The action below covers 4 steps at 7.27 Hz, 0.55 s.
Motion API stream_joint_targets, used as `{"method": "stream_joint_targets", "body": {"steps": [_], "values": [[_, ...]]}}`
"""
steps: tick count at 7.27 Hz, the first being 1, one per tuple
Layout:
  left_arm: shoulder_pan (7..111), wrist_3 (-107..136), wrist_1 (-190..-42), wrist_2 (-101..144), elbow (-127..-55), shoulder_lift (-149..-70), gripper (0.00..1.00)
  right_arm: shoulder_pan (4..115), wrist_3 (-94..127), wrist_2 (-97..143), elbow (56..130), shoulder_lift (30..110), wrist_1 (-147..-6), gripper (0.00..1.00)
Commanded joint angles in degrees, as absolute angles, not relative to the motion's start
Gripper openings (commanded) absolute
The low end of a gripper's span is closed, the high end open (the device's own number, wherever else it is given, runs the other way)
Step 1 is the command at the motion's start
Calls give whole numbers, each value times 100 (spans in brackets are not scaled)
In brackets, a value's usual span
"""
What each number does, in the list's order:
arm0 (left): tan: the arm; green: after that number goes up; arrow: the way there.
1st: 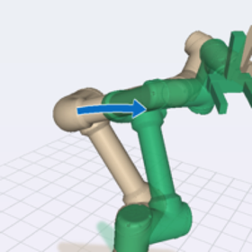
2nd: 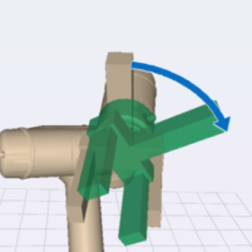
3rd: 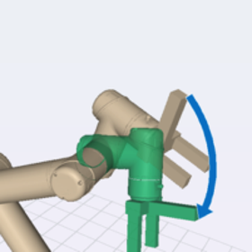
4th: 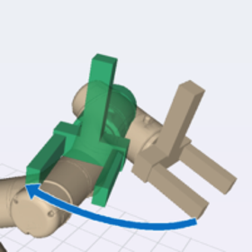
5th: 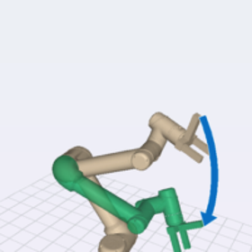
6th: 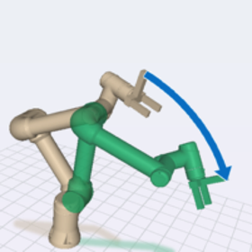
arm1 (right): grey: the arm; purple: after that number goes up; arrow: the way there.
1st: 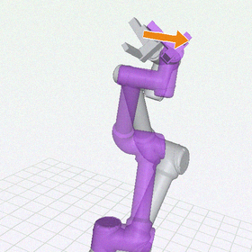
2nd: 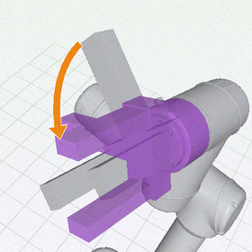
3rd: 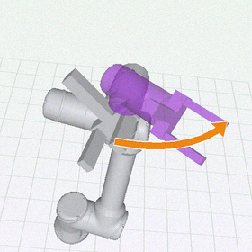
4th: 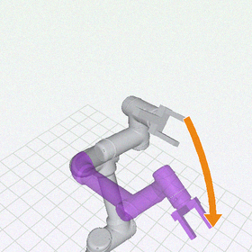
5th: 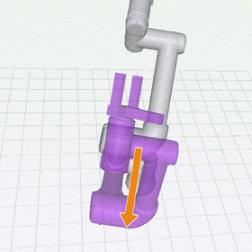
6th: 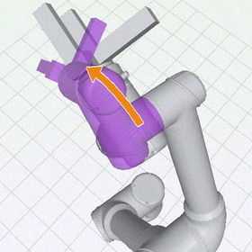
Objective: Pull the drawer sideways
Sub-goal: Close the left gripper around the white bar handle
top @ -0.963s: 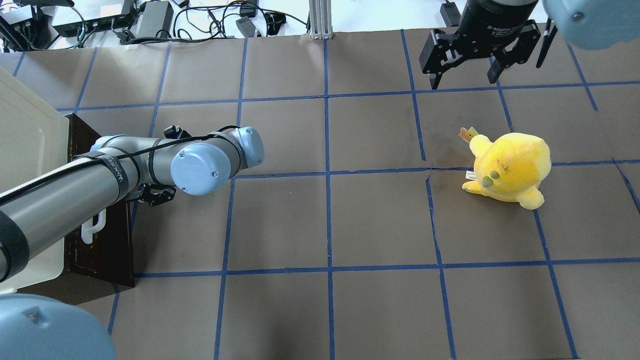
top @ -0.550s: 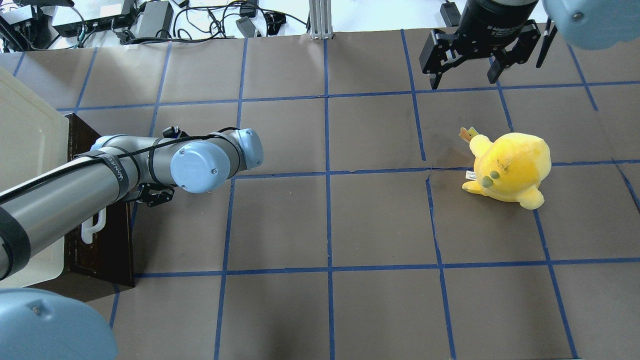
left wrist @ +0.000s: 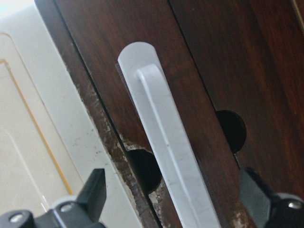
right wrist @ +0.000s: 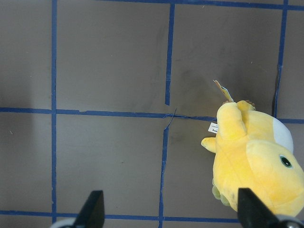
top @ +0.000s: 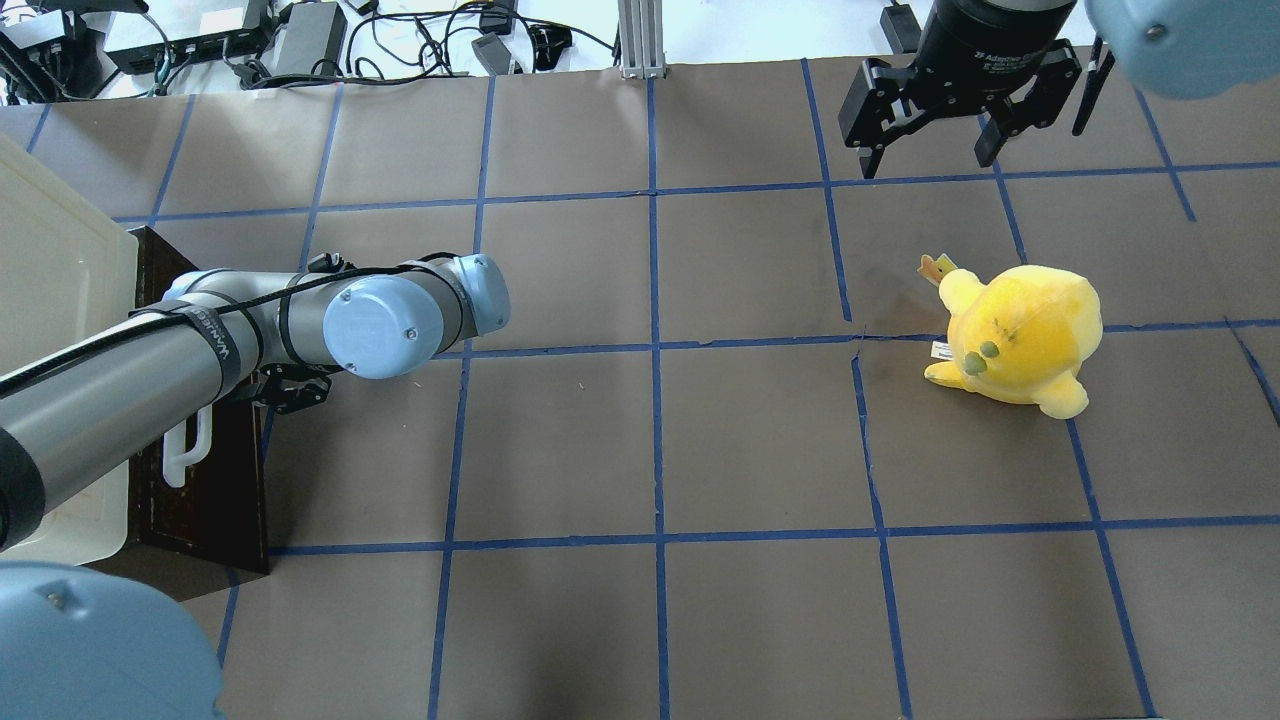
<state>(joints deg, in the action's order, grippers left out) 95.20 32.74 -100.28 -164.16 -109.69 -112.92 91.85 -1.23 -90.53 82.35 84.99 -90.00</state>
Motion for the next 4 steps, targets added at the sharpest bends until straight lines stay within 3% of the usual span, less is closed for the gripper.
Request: {"method": "stream_joint_targets", "body": {"steps": [1,2,3,4], "values": [[9510,3410,-10090,-16488,-10978,-11346,55,9185,-123,-9053,8235,8499,-9000,100],[9518,3428,-10090,-16488,-10969,-11381,28,9185,-123,-9053,8235,8499,-9000,100],[9519,3436,-10081,-16471,-10960,-11425,15,9185,-123,-9053,8235,8499,-9000,100],[9519,3445,-10081,-16445,-10960,-11434,12,9185,-123,-9053,8235,8499,-9000,100]]}}
